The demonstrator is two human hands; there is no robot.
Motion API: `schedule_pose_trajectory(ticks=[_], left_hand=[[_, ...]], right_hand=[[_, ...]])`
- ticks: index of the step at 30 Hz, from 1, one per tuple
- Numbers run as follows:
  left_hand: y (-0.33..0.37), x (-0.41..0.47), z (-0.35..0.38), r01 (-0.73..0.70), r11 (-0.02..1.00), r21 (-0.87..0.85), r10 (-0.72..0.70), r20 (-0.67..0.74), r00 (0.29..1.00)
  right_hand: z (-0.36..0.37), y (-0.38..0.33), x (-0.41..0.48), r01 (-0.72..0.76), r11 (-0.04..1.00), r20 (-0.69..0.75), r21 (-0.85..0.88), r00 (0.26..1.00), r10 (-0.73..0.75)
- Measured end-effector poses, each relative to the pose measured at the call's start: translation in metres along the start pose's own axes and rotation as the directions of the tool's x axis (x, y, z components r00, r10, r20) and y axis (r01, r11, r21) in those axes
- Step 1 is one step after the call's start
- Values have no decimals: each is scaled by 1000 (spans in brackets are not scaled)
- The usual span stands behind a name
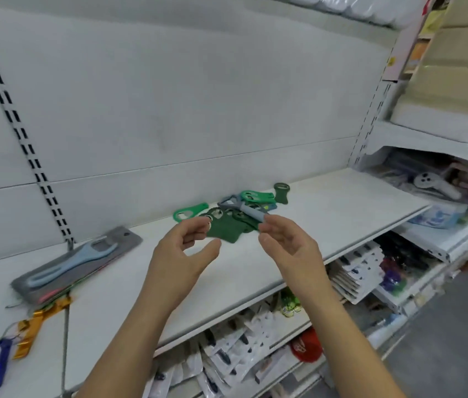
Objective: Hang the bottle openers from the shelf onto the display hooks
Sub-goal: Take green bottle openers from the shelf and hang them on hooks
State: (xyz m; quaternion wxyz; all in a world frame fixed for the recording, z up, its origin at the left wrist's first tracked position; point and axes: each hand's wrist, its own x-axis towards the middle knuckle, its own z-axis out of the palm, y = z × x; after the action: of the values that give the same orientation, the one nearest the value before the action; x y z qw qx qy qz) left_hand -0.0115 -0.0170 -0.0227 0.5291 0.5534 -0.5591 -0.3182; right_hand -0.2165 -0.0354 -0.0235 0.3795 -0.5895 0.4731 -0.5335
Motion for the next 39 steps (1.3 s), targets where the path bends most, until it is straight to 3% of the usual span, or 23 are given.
schedule_pose_trajectory(ticks=[9, 13, 18, 23, 28, 33, 36, 39], left_hand=[[-3, 41, 29, 184, 953, 240, -165, -97, 981], [-2, 50, 51, 207, 862, 463, -230, -8, 973], [-4, 61, 76, 135, 549, 825, -215, -17, 977], [-10, 62, 71, 227, 443, 867, -211, -146, 967], [-16, 56, 52, 282, 372, 884, -187, -226, 956], [-21, 52, 33, 290, 470, 834, -187, -227, 956], [-22, 49, 20, 362, 622, 694, -298, -217, 930], [-18, 48, 7, 452, 689, 567, -407, -213, 888]], right_hand=[[8, 35, 91, -3, 992, 254, -130, 967, 36], [7, 46, 114, 105, 945, 360, -310, 933, 14], [12, 47, 134, 300, 809, 455, -507, 889, -44], [24, 42, 137, 432, 614, 511, -661, 858, -53], [40, 37, 130, 448, 446, 503, -775, 865, 4], [47, 32, 126, 420, 508, 503, -752, 864, 30], [48, 30, 128, 376, 571, 506, -730, 859, 82], [49, 26, 133, 337, 584, 516, -738, 840, 166]])
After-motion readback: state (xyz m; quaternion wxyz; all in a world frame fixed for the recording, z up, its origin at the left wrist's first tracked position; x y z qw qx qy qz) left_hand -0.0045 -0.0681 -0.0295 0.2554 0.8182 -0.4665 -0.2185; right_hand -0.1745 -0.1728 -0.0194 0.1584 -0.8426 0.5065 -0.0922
